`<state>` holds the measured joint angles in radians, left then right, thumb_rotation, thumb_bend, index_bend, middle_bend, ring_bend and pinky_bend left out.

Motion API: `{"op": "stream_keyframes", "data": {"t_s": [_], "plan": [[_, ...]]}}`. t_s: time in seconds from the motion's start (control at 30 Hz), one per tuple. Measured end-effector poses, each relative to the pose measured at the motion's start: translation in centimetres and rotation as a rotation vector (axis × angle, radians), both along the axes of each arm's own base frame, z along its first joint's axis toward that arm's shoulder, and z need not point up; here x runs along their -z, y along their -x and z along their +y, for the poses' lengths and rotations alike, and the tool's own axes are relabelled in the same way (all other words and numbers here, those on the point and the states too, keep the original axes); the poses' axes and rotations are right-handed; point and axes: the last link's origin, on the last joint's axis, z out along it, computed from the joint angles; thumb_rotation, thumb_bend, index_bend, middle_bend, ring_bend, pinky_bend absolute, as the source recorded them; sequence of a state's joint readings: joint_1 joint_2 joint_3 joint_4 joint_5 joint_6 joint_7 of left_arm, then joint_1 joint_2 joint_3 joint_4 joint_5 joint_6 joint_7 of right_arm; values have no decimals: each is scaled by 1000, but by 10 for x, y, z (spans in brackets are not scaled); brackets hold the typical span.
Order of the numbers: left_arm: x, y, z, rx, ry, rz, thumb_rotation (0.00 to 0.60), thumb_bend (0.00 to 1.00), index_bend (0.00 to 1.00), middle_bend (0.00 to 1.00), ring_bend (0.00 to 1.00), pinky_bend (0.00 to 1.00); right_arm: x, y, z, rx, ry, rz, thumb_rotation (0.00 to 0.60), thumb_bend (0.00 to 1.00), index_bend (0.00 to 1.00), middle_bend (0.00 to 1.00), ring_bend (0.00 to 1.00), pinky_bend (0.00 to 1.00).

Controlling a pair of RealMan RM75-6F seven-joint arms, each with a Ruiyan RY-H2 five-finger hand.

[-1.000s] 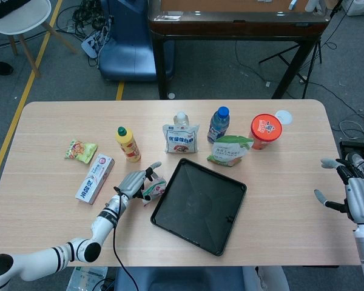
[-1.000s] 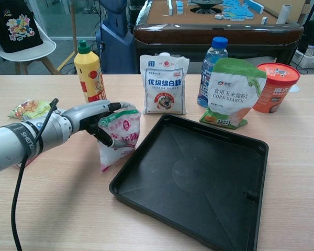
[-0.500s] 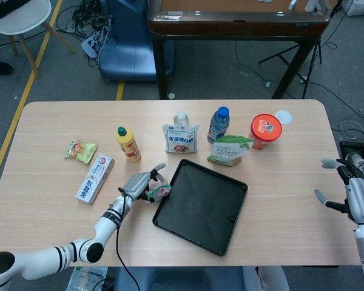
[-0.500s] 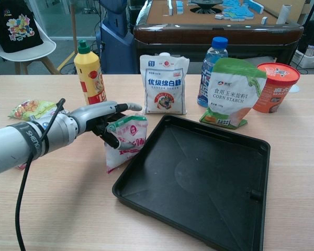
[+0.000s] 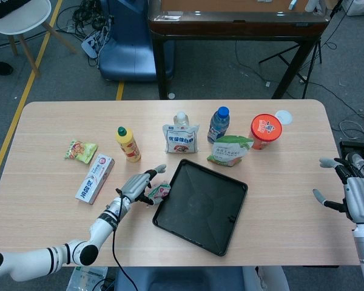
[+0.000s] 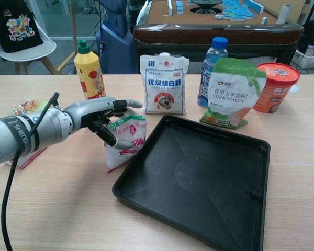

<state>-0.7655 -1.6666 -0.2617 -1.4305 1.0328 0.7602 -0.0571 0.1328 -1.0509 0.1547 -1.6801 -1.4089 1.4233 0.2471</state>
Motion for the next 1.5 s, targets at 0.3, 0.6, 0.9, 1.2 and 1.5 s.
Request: {"op": "stream_keyframes", "data": {"t_s": [0.3, 0.6, 0.9, 1.2, 1.5], "plan": [[-15, -4, -7, 20, 2, -24, 600, 222, 0, 117, 95, 348, 0, -1, -1, -5, 0, -2, 600, 237, 248, 316, 163, 202], [-52, -9, -12, 31, -39, -74, 600, 221, 0, 117, 93, 348, 1, -3, -3, -13, -2, -4, 600, 236, 248, 316, 163, 202], [-108, 6, -16, 17, -145, -104, 600, 222, 0, 117, 93, 348, 3, -5, -5, -21, -11, -4, 600, 237, 248, 316, 163, 203], [-151, 54, -31, -6, -342, -17, 600, 222, 18, 132, 102, 348, 6, -4, -5, -17, -31, 6, 600, 237, 248, 316, 163, 202], [-166, 107, -61, 15, -524, 292, 600, 222, 69, 147, 104, 348, 19, -9, -9, -73, -121, 45, 600, 237, 248, 316, 163, 202]]}}
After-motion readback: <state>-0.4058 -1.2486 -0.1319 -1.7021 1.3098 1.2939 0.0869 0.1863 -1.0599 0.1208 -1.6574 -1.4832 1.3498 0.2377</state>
